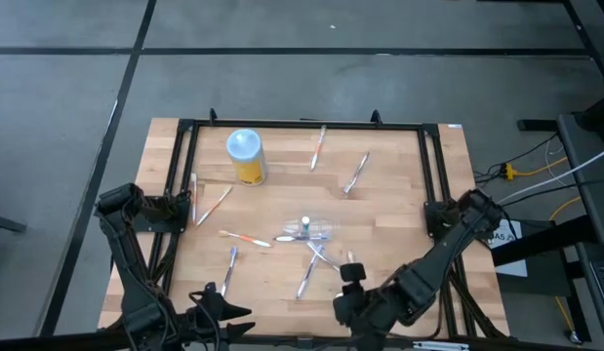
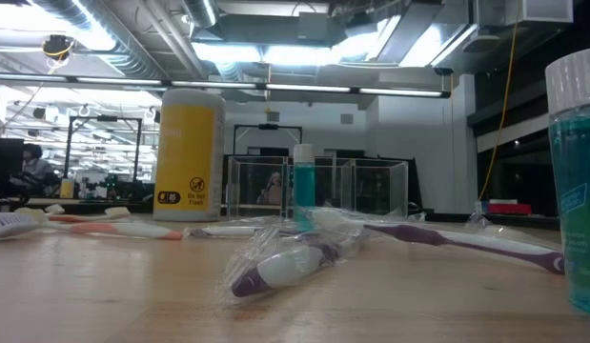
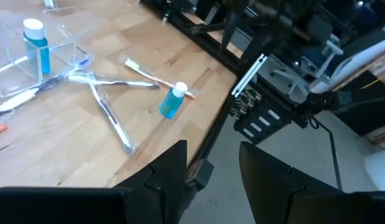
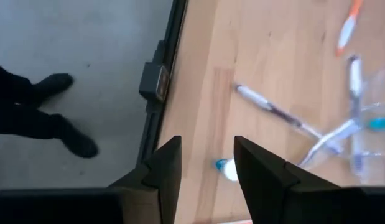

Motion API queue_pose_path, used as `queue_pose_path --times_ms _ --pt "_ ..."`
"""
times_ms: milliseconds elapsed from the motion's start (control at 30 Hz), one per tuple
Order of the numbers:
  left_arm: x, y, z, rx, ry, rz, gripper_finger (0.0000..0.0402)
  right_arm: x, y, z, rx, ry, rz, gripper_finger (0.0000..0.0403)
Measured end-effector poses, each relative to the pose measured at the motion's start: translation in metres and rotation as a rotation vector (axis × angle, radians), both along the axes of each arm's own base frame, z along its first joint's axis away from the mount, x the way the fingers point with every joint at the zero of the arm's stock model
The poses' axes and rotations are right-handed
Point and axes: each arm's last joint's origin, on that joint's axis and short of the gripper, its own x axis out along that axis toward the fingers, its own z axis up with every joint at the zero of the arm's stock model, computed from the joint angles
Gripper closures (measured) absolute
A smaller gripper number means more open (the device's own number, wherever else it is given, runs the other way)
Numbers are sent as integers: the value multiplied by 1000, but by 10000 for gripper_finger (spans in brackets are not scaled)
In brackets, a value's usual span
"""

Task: Pick & Place toothbrushing station
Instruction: Put the blue mouthwash into the middle compartment of the transparent organizer

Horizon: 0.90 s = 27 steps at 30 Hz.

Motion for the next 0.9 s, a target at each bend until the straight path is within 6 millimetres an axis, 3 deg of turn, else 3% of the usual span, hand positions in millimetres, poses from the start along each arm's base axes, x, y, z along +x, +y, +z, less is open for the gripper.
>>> queue_pose_path --times_ms 267,433,633,833,900 --pt "-11 -7 0 -5 -4 -34 258 25 -1 -40 78 216 52 254" --pt "-13 -10 0 -12 -18 -35 258 31 -11 -46 40 248 50 246" --pt "-12 -15 -1 -1 -33 -53 258 36 -31 -48 -12 316 -10 203" --pt "-10 -20 -8 -1 -32 -50 258 33 -30 -49 -25 338 -6 161" --pt "-9 -22 -12 -6 -30 -46 258 32 -29 -58 -7 353 -27 157"
